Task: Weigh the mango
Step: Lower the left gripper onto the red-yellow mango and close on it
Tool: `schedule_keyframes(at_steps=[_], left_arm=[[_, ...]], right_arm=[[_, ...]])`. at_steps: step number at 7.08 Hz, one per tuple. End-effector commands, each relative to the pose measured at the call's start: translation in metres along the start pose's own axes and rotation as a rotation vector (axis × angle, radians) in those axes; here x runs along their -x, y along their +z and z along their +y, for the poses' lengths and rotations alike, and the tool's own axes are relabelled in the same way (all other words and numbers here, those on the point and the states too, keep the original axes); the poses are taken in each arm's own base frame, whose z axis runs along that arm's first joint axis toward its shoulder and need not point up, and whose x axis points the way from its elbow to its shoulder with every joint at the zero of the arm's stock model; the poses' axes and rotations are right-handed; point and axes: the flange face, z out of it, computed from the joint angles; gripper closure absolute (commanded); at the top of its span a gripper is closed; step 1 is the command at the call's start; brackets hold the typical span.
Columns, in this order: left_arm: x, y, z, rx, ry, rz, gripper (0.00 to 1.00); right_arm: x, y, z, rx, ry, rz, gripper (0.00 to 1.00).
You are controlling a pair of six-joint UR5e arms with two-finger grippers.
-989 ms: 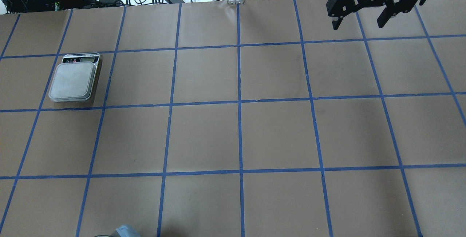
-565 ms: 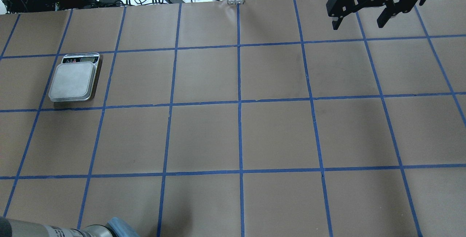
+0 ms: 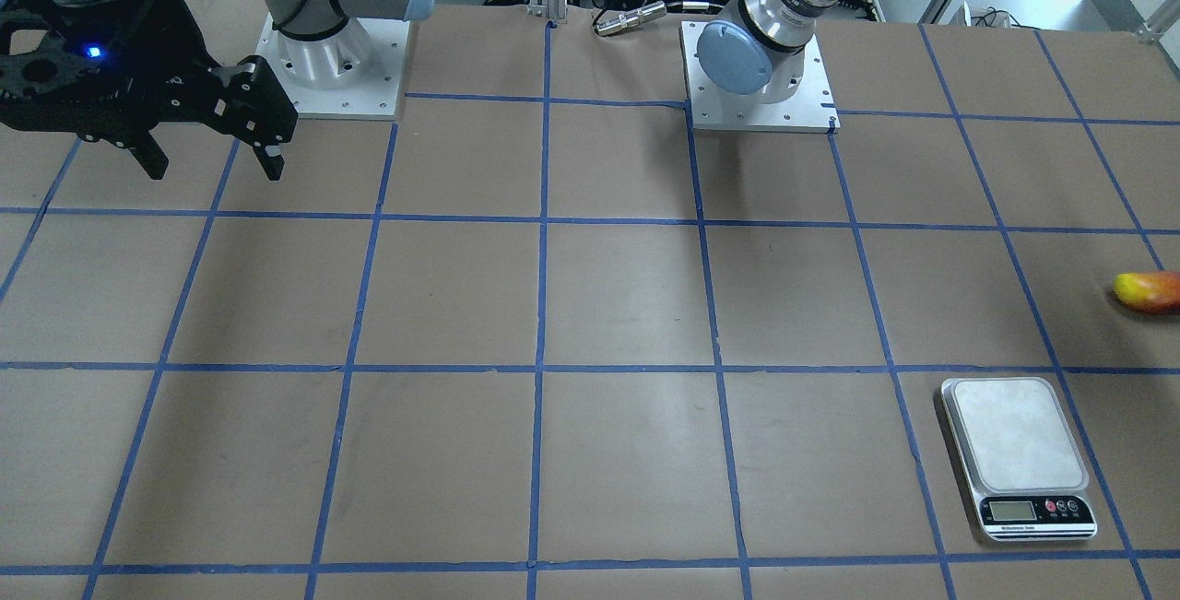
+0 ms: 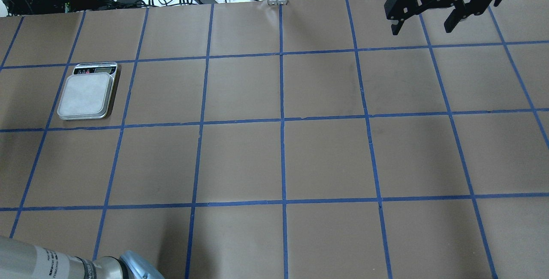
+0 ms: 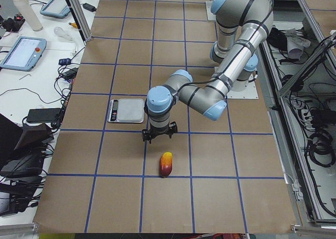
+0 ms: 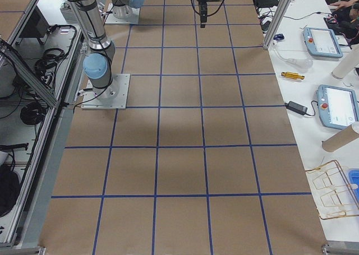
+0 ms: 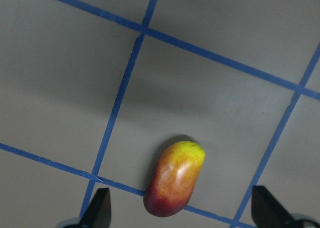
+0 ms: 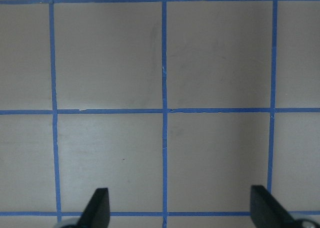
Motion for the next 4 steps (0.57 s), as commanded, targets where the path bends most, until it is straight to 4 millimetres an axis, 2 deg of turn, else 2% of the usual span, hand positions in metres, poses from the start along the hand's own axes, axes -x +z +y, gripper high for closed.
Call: schedule_keyframes(at_steps=[1, 3, 4], left_arm=[[0.0, 0.047, 0.027, -0.007, 0.213, -0.015, 0.0], [-0.014, 0.104, 0.053, -0.063, 0.25, 0.027, 0.0], [-0.024, 0.12, 0.064, -0.083, 0.229, 0.041, 0.0]], right_arm=[[0.0, 0.0, 0.0, 0.0, 0.0, 0.0, 0.0], [0.0, -0.001, 0.0, -0.001, 0.0, 0.0, 0.0], [0.0, 0.0, 0.0, 0.0, 0.0, 0.0, 0.0]])
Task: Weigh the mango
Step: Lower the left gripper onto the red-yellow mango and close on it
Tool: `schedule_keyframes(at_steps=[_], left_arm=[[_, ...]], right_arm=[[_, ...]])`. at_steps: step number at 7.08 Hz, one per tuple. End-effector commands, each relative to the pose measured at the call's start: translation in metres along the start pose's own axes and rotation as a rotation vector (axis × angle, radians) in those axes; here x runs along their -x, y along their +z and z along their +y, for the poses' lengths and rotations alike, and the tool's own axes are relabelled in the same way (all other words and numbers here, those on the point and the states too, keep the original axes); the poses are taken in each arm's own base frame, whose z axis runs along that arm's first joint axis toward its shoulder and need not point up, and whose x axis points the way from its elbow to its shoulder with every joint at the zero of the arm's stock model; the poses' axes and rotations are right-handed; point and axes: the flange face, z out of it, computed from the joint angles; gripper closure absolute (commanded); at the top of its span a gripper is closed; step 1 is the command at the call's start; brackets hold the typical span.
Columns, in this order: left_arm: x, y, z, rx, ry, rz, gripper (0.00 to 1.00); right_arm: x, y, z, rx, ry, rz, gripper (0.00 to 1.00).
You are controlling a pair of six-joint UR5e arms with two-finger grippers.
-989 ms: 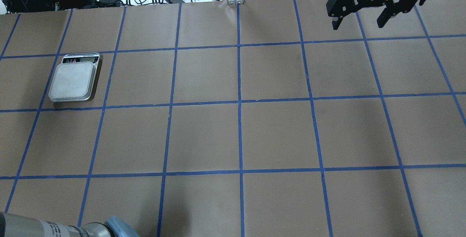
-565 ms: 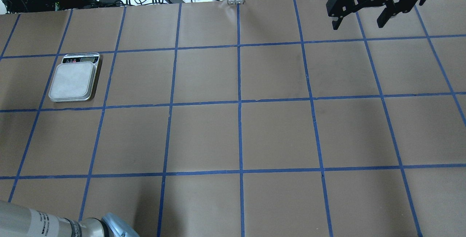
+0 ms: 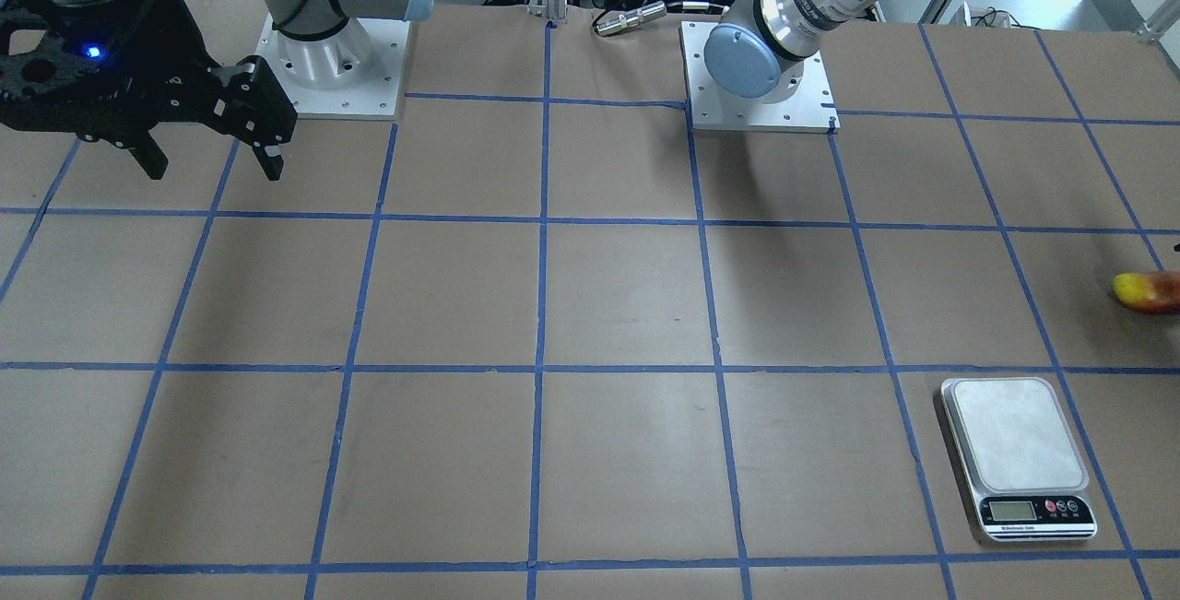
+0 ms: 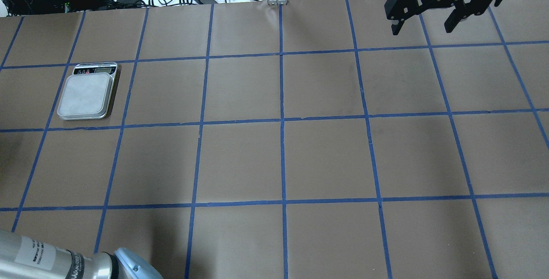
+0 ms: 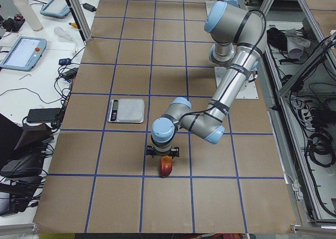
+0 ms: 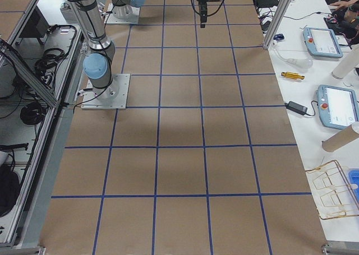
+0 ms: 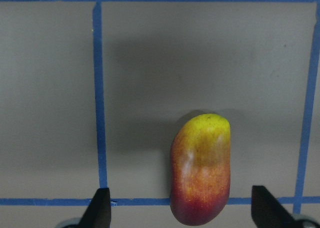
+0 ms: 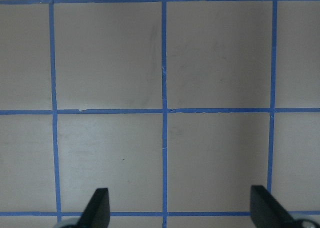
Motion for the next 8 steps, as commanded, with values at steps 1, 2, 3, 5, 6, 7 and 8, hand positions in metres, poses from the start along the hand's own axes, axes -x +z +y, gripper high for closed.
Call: schedule_keyframes(at_steps=[1, 2, 3, 5, 6, 7, 8], left_arm=[[-0.019, 0.033, 0.022, -0.021, 0.016, 0.01, 0.0], [-0.018, 0.039, 0.026, 0.003, 0.03, -0.004, 0.0], [-0.014, 0.047, 0.025, -0.016, 0.038, -0.036, 0.0], [-0.015, 0.064, 0.027, -0.039, 0.036, -0.027, 0.0], [-0.015, 0.065, 0.028, -0.039, 0.035, -0.029, 0.0], [-0.016, 0.066, 0.029, -0.04, 0.033, -0.029, 0.0], [-0.016, 0.071, 0.028, -0.047, 0.032, -0.026, 0.0]], right_arm=[[0.0, 0.0, 0.0, 0.0, 0.0, 0.0, 0.0], [-0.001, 0.0, 0.0, 0.0, 0.001, 0.0, 0.0], [0.0, -0.001, 0.0, -0.001, 0.0, 0.0, 0.0], [0.0, 0.0, 0.0, 0.0, 0.0, 0.0, 0.0], [0.0, 0.0, 0.0, -0.001, 0.0, 0.0, 0.0], [0.0, 0.0, 0.0, 0.0, 0.0, 0.0, 0.0], [0.0, 0.0, 0.0, 0.0, 0.0, 0.0, 0.0]])
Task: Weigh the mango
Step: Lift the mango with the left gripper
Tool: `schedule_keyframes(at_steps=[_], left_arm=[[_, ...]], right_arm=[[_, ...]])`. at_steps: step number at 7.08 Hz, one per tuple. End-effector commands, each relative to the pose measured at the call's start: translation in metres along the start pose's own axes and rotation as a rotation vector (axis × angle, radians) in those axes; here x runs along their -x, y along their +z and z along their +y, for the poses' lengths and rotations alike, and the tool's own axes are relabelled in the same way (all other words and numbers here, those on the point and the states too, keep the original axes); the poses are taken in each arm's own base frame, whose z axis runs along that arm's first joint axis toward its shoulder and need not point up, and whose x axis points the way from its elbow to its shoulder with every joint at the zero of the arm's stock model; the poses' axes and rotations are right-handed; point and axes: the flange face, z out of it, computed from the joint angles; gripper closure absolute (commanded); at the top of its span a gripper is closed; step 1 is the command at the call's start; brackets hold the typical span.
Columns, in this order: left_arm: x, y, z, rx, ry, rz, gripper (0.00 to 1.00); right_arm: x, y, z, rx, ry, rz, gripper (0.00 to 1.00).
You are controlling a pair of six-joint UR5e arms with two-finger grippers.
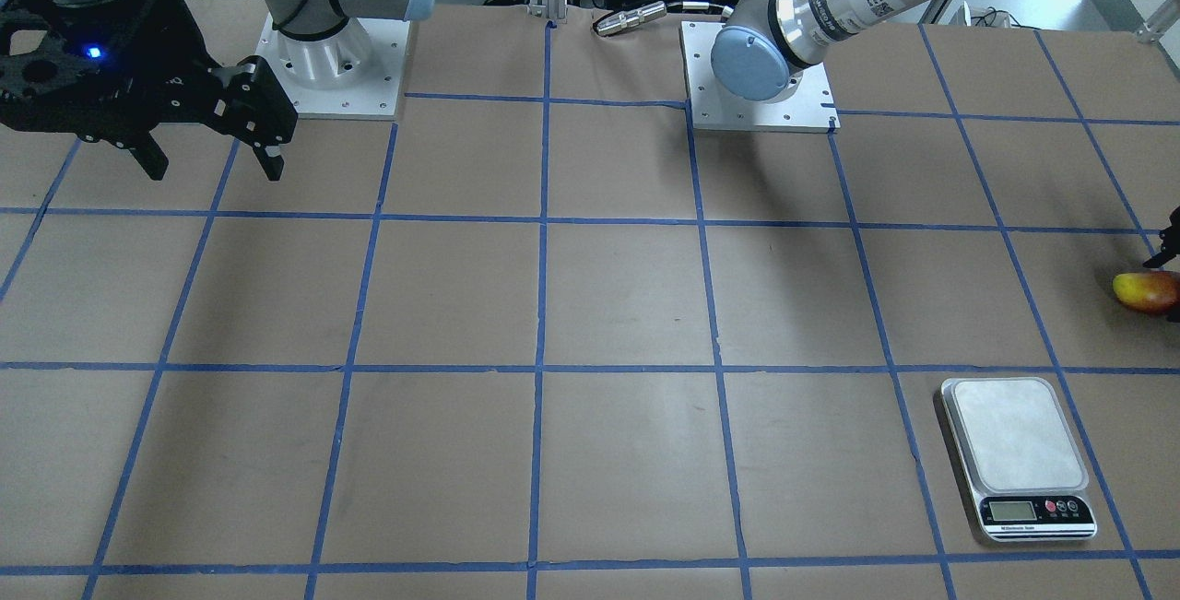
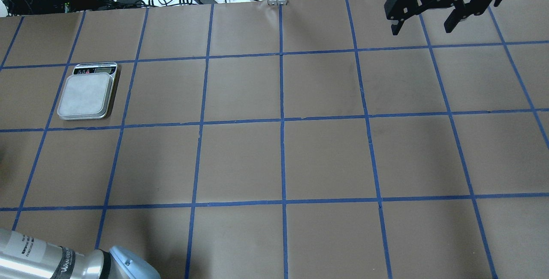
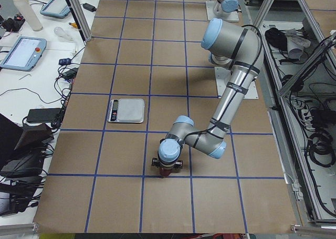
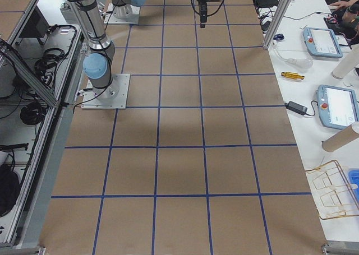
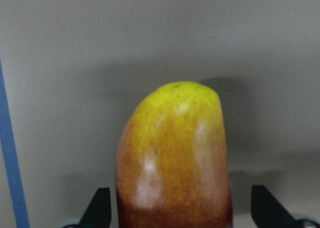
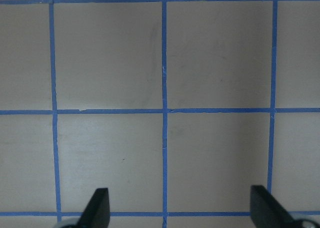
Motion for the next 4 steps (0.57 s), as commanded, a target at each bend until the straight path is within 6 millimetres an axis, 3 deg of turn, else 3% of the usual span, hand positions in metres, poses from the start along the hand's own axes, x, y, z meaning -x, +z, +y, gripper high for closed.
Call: schedule_keyframes(at_steps=[1, 4], left_arm=[[-0.0007, 0.0078, 0.0004, -0.011, -0.002, 0.004, 0.02], [-0.0004, 0.015, 0.0014, -0.019, -0.003, 0.008, 0.05]], right_arm=[[0.0, 0.0001, 0.0, 0.0, 0.0, 0.0, 0.0], [0.0001, -0.0008, 0.0006, -0.001, 0.0, 0.0, 0.0]])
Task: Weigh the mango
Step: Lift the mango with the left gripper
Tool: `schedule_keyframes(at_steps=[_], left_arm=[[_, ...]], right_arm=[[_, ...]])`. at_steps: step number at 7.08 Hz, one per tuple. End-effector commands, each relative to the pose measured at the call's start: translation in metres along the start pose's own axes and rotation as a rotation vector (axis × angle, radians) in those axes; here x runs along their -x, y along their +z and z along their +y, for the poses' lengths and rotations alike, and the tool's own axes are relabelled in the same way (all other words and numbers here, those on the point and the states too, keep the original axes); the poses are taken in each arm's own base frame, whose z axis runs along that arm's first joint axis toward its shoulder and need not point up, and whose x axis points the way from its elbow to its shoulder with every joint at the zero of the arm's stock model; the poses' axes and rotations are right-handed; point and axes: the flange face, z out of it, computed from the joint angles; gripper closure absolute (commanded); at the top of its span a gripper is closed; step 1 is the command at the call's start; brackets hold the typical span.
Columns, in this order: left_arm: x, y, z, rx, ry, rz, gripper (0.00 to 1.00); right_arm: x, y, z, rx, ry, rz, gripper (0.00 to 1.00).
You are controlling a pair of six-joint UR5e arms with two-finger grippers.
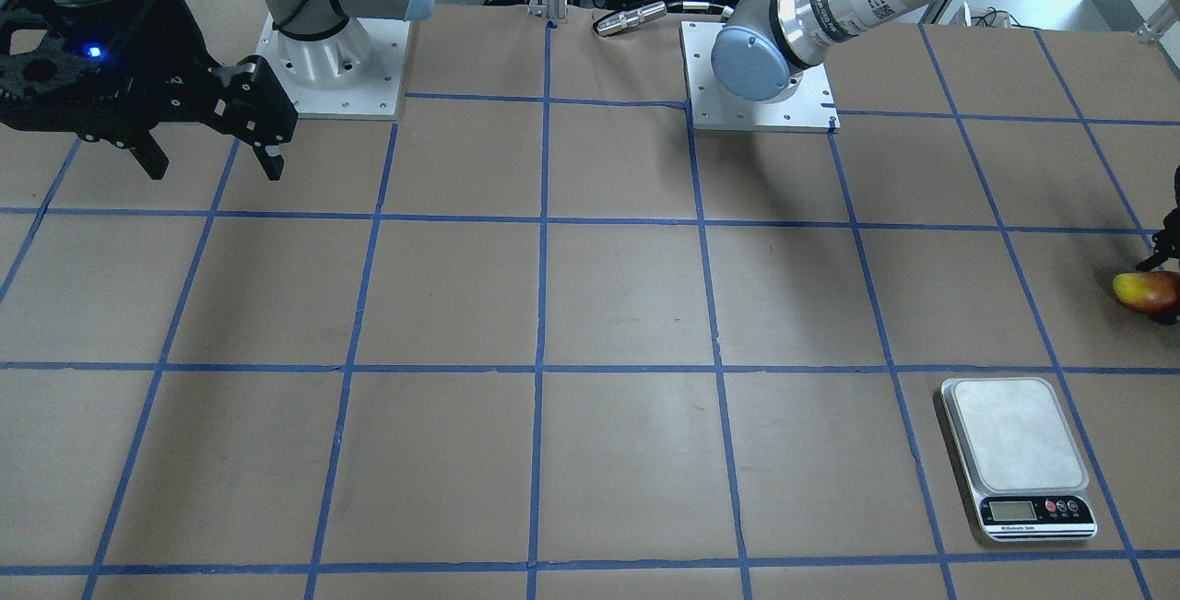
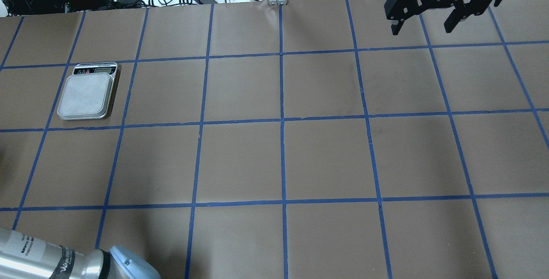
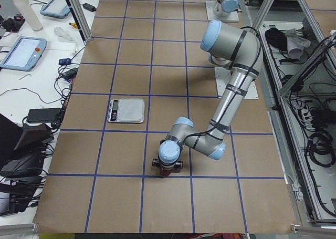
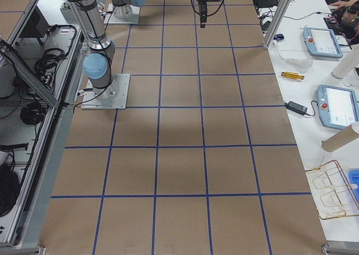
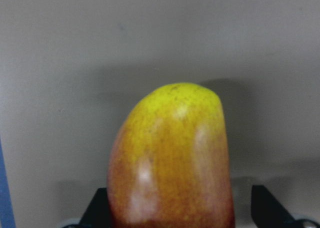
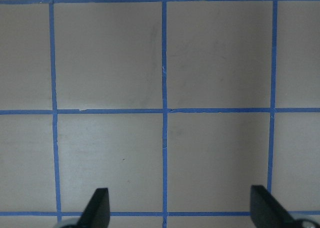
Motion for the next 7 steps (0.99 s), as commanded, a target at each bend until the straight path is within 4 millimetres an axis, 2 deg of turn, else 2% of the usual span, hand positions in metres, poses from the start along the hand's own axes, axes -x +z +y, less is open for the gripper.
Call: schedule_keyframes(at_steps=[1, 2, 3, 5, 6, 7], left_arm=[[0.001, 0.002, 0.001, -0.002, 0.001, -0.001, 0.55], [0.001, 0.001, 0.002, 0.001, -0.002, -0.001, 0.96], [0.002, -0.002, 0.003, 0.006, -0.001, -0.004, 1.0], [0.005, -0.031, -0.001, 0.035, -0.009, -0.015, 1.0], [0.013, -0.05, -0.01, 0.055, -0.01, -0.023, 1.0], [0.038, -0.071, -0.035, 0.053, -0.016, -0.021, 1.0]], right_arm=[[0.0, 0.0, 0.0, 0.001, 0.0, -0.002, 0.0], [0.0, 0.0, 0.0, 0.001, 0.0, -0.002, 0.0], [0.0, 0.0, 0.0, -0.001, 0.0, 0.0, 0.0], [0.0, 0.0, 0.0, 0.001, 0.0, 0.0, 0.0], [0.0, 0.0, 0.0, 0.001, 0.0, -0.002, 0.0], [0.0, 0.0, 0.0, 0.001, 0.0, -0.002, 0.0]])
